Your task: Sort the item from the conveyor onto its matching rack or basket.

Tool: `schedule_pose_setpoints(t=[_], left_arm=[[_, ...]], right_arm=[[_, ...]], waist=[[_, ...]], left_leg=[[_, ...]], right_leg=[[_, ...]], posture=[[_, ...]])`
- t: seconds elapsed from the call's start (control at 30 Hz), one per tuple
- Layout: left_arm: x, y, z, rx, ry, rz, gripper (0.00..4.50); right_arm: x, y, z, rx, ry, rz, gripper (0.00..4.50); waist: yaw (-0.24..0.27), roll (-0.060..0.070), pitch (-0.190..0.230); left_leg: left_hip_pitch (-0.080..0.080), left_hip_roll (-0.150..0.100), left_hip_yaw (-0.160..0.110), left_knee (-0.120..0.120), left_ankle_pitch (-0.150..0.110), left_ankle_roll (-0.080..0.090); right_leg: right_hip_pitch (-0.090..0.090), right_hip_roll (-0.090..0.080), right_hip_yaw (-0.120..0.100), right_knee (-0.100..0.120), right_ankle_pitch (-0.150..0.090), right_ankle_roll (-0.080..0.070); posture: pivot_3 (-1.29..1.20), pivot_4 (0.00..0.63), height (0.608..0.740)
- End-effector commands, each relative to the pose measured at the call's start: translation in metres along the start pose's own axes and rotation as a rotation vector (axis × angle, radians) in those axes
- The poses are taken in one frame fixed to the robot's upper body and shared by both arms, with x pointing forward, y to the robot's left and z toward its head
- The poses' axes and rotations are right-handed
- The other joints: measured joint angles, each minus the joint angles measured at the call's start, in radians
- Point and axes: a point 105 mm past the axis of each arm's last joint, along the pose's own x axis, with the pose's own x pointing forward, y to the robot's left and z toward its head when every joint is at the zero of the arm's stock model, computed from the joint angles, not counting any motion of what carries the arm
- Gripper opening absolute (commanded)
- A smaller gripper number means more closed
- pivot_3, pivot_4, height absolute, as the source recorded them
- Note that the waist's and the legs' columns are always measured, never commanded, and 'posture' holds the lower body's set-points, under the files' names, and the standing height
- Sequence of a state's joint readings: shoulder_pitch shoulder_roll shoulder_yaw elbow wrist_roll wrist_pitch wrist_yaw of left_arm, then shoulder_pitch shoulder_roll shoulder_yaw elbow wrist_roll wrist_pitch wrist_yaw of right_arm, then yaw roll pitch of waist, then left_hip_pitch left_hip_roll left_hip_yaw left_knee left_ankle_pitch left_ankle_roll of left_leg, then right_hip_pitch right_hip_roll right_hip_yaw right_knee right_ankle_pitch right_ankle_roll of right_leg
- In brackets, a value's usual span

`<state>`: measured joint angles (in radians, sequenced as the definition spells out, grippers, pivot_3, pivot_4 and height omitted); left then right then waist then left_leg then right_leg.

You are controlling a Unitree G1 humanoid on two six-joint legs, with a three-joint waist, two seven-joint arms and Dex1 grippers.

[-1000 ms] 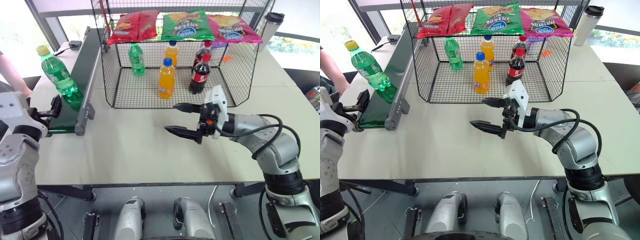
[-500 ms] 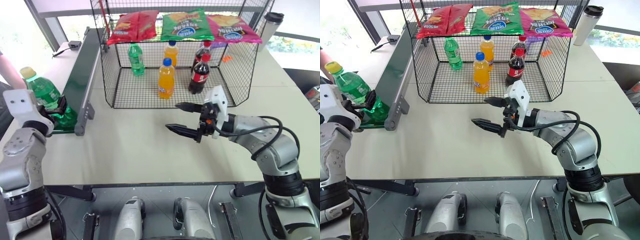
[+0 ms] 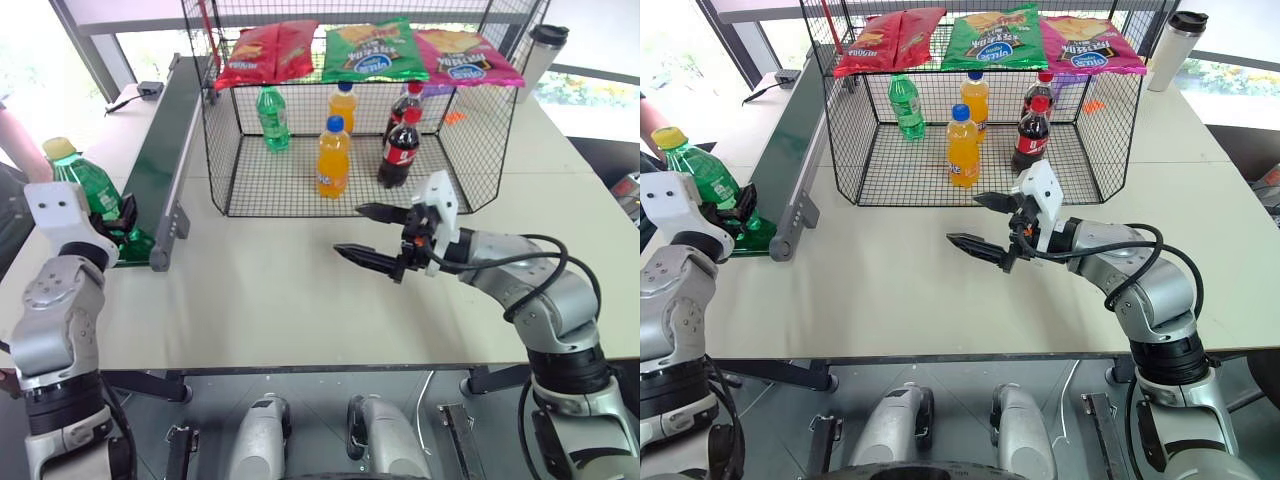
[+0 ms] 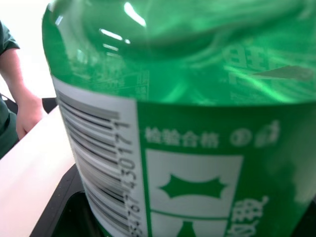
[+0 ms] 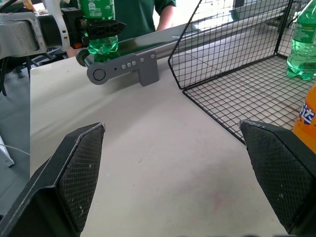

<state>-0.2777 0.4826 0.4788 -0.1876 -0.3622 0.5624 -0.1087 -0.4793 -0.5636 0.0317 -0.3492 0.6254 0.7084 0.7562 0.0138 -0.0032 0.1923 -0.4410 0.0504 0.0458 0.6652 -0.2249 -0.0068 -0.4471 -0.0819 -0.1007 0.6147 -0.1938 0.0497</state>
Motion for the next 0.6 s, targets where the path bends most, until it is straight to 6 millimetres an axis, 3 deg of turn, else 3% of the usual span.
schedule_pose_setpoints(t=[0.03,0.2,0.3,0.4,0.5,0.6], left_arm=[[-0.015,-0.012,0.052,-0.013,-0.221,-0.053,2.75],[-0.038,-0.068,0.087,-0.015,-0.336,-0.244,2.75],[-0.042,-0.103,0.089,-0.034,-0.323,-0.322,2.75],[-0.031,-0.137,0.071,-0.064,-0.249,-0.396,2.75],[-0.016,-0.157,0.058,-0.079,-0.216,-0.422,2.75],[0.014,-0.175,0.039,-0.075,-0.190,-0.407,2.75]], right_arm=[[-0.006,-0.006,0.016,-0.036,-0.061,-0.032,4.50],[-0.024,-0.021,0.035,-0.033,-0.109,-0.081,4.50],[-0.035,-0.026,0.047,-0.029,-0.144,-0.103,4.50],[-0.046,-0.025,0.058,-0.036,-0.157,-0.116,4.50],[-0.051,-0.021,0.060,-0.040,-0.141,-0.121,4.50],[-0.053,-0.017,0.057,-0.046,-0.125,-0.144,4.50]], waist=[[0.000,-0.002,0.001],[0.002,-0.007,0.003],[0.008,-0.007,0.002],[0.009,-0.008,0.002],[0.017,-0.008,0.002],[0.021,-0.008,0.002]], left_leg=[[0.000,0.000,0.000,0.000,0.000,0.000],[-0.001,0.000,0.000,0.000,0.000,0.000],[-0.001,-0.001,0.001,0.000,0.000,0.000],[0.000,-0.001,0.001,0.001,0.000,0.000],[0.001,-0.001,0.001,0.001,0.000,0.000],[0.002,0.000,0.001,0.000,0.000,0.000]], right_leg=[[0.000,0.000,0.000,0.000,0.000,0.000],[0.000,-0.001,0.000,-0.001,0.002,-0.003],[0.000,-0.001,0.002,-0.001,0.002,-0.002],[0.002,0.000,0.003,-0.001,0.003,-0.001],[0.002,0.001,0.003,0.000,0.001,0.001],[0.001,0.002,0.003,0.000,0.001,0.001]], posture=[[0.00,0.150,0.740],[0.00,0.150,0.740],[0.00,0.150,0.740],[0.00,0.150,0.740],[0.00,0.150,0.740],[0.00,0.150,0.740]])
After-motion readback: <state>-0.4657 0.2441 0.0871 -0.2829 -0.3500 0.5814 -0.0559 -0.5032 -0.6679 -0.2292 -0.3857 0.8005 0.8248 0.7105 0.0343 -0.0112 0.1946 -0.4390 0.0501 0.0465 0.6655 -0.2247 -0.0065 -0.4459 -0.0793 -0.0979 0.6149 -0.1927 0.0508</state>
